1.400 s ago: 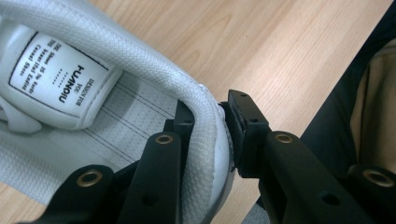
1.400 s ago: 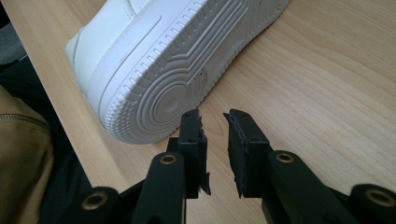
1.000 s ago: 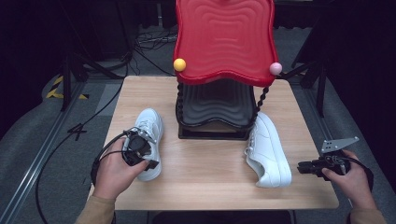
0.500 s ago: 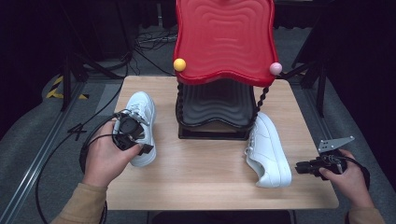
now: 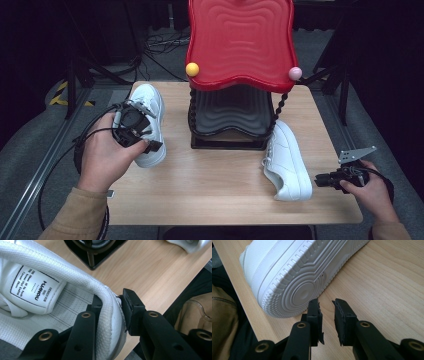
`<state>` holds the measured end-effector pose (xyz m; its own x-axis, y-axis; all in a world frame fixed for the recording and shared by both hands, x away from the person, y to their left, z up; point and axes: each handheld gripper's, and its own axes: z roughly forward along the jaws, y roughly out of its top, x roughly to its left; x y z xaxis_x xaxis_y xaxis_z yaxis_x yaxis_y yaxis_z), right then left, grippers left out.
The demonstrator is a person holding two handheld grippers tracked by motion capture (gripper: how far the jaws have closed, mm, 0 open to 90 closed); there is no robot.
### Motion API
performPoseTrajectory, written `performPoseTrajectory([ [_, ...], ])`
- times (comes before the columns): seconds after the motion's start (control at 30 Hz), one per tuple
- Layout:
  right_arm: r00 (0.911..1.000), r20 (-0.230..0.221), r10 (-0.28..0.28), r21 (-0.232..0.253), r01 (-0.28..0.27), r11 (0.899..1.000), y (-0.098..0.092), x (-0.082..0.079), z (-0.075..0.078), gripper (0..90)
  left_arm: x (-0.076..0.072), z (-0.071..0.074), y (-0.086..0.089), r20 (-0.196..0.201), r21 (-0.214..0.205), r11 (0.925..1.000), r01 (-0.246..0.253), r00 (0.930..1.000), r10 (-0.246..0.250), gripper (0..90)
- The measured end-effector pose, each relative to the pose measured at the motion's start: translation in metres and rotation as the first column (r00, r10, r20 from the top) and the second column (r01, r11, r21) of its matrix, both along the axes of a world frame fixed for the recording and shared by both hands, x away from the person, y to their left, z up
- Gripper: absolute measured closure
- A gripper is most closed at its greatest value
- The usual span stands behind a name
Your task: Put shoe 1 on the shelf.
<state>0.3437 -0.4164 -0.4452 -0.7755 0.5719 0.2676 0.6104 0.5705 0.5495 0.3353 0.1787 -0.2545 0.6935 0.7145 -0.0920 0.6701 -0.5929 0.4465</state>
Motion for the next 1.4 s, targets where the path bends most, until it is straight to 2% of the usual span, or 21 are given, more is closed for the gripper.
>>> performPoseTrajectory([
  [0.17, 1.0, 0.0, -0.002, -0.002, 0.002, 1.0, -0.001, -0.003, -0.002, 75.1, 0.003, 0.026, -0.005, 0.041, 0.0, 1.0, 0.005, 0.9991, -0.005, 73.4],
  [0.33, 0.9998, 0.016, -0.012, -0.005, 0.012, 1.0, -0.002, -0.007, -0.001, 75.8, 0.006, 0.054, -0.013, 0.071, 0.032, 0.9993, 0.018, 0.9973, -0.02, 73.3],
  [0.37, 0.9998, 0.016, -0.012, -0.005, 0.012, 1.0, -0.002, -0.007, -0.001, 75.8, 0.006, 0.054, -0.013, 0.071, 0.032, 0.9993, 0.018, 0.9973, -0.02, 73.3],
  [0.43, 0.9996, 0.025, -0.011, -0.004, 0.011, 1.0, -0.001, -0.009, 0.001, 75.6, 0.008, 0.064, -0.015, 0.085, 0.038, 0.9992, 0.016, 0.9962, -0.019, 73.3],
  [0.7, 0.9998, 0.021, 0.006, -0.001, -0.006, 1.0, 0.001, -0.011, 0.0, 75.5, 0.016, 0.103, -0.031, 0.144, 0.073, 0.9971, 0.019, 0.9891, -0.029, 73.3],
  [0.87, 0.9997, 0.021, 0.01, 0.004, -0.01, 1.0, 0.0, -0.009, -0.001, 75.4, 0.021, 0.125, -0.042, 0.165, 0.078, 0.9965, 0.027, 0.9855, -0.04, 73.3],
  [0.9, 0.9997, 0.021, 0.01, 0.004, -0.01, 1.0, 0.0, -0.009, -0.001, 75.4, 0.021, 0.125, -0.042, 0.165, 0.078, 0.9965, 0.027, 0.9855, -0.04, 73.3],
  [1.07, 0.9994, 0.031, 0.017, 0.02, -0.017, 1.0, -0.001, -0.007, 0.001, 75.5, 0.028, 0.142, -0.057, 0.197, 0.116, 0.9926, 0.036, 0.9787, -0.058, 73.3],
  [1.13, 0.999, 0.039, 0.02, 0.027, -0.021, 0.999, 0.0, -0.007, 0.003, 75.6, 0.03, 0.147, -0.062, 0.211, 0.114, 0.9929, 0.033, 0.9759, -0.056, 73.3],
  [1.4, 0.9991, 0.034, 0.023, 0.032, -0.024, 0.999, 0.0, -0.009, 0.003, 75.6, 0.04, 0.166, -0.083, 0.241, 0.131, 0.989, 0.07, 0.9655, -0.1, 73.3],
])
